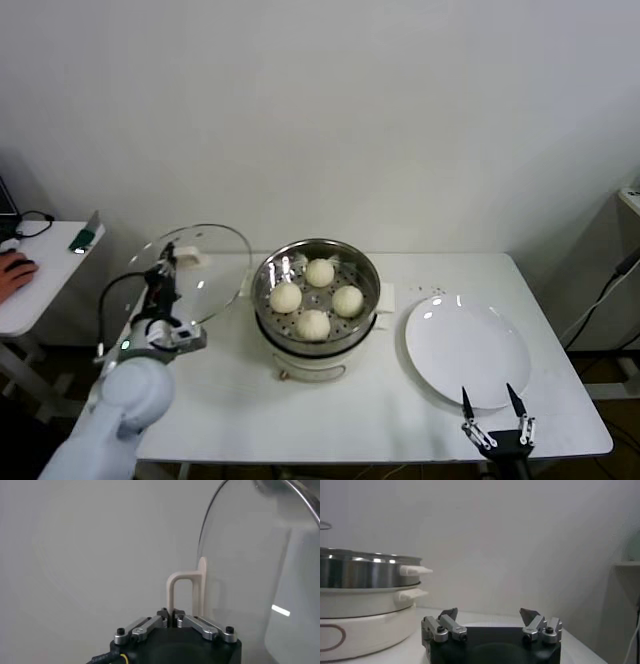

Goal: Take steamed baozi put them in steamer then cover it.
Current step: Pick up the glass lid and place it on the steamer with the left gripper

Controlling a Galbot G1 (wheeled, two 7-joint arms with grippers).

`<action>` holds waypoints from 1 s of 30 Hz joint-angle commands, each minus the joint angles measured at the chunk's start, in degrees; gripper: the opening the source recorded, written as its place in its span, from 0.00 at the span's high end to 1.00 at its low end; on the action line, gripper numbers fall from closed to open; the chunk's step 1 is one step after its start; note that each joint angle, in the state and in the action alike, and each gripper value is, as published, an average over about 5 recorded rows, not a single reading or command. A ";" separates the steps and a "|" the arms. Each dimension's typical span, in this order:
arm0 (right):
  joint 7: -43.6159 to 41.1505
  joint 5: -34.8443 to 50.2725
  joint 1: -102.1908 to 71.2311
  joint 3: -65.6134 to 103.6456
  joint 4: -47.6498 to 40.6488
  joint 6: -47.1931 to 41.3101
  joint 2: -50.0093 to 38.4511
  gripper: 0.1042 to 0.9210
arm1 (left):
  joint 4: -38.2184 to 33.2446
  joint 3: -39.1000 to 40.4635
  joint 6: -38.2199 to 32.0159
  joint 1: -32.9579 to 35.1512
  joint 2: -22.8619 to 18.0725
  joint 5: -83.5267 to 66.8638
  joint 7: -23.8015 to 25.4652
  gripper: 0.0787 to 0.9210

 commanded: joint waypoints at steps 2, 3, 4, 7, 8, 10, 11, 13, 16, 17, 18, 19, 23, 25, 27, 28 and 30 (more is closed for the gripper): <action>0.20 -0.38 1.02 -0.23 0.58 -4.25 0.21 0.12 | -2.24 19.02 9.67 -11.81 -6.86 9.22 9.78 0.92; 0.18 -0.35 1.11 -0.22 0.46 -4.39 0.04 0.12 | -1.49 19.94 9.86 -12.33 -7.98 10.50 10.23 0.92; 0.13 -0.32 1.19 -0.17 0.32 -4.47 -0.12 0.12 | -0.71 20.80 10.05 -12.76 -9.24 11.90 10.67 0.92; -0.11 -0.14 1.38 0.04 -0.09 -4.45 -0.49 0.12 | 1.49 22.84 10.37 -13.58 -13.58 15.90 11.66 0.92; -0.16 -0.07 1.41 0.08 -0.20 -4.40 -0.58 0.12 | 2.19 23.44 10.40 -13.76 -14.99 17.10 11.82 0.92; -0.25 0.13 1.46 0.15 -0.47 -4.20 -0.78 0.12 | 3.51 24.56 10.33 -14.06 -18.18 19.55 11.94 0.92; -0.29 0.25 1.47 0.20 -0.61 -4.09 -0.86 0.12 | 4.15 25.13 10.25 -14.18 -19.58 20.60 11.87 0.92; -0.37 0.50 1.46 0.32 -0.85 -3.84 -1.02 0.12 | 5.48 26.19 10.13 -14.36 -22.45 22.39 11.75 0.92; -0.43 0.77 1.34 0.52 -1.03 -3.49 -1.31 0.12 | 7.79 27.34 10.02 -14.41 -25.89 24.50 11.49 0.92; -0.44 0.84 1.29 0.59 -1.05 -3.38 -1.43 0.12 | 8.53 27.58 10.02 -14.35 -26.91 25.09 11.37 0.92; -0.45 0.91 1.23 0.67 -1.07 -3.27 -1.55 0.12 | 9.21 27.73 10.00 -14.23 -27.81 25.57 11.20 0.92; -0.45 1.01 1.18 0.77 -1.09 -3.14 -1.67 0.12 | 9.82 27.80 9.93 -14.05 -28.60 25.94 10.94 0.92; -0.41 1.49 0.97 1.28 -1.28 -2.36 -2.04 0.12 | 12.05 27.75 9.21 -12.57 -31.62 28.68 9.59 0.92; -0.38 1.65 0.81 1.43 -1.41 -1.92 -2.11 0.12 | 12.82 27.73 8.88 -11.69 -32.65 30.02 8.90 0.92; -0.39 1.71 0.66 1.42 -1.47 -1.59 -2.09 0.12 | 13.47 27.62 8.55 -10.93 -33.27 30.88 8.14 0.92; -0.39 1.72 0.60 1.38 -1.49 -1.46 -2.05 0.12 | 13.78 27.51 8.35 -10.60 -33.33 31.25 7.68 0.92; -0.40 1.71 0.51 1.29 -1.51 -1.22 -1.98 0.12 | 14.24 27.26 7.98 -9.94 -33.08 31.80 6.92 0.92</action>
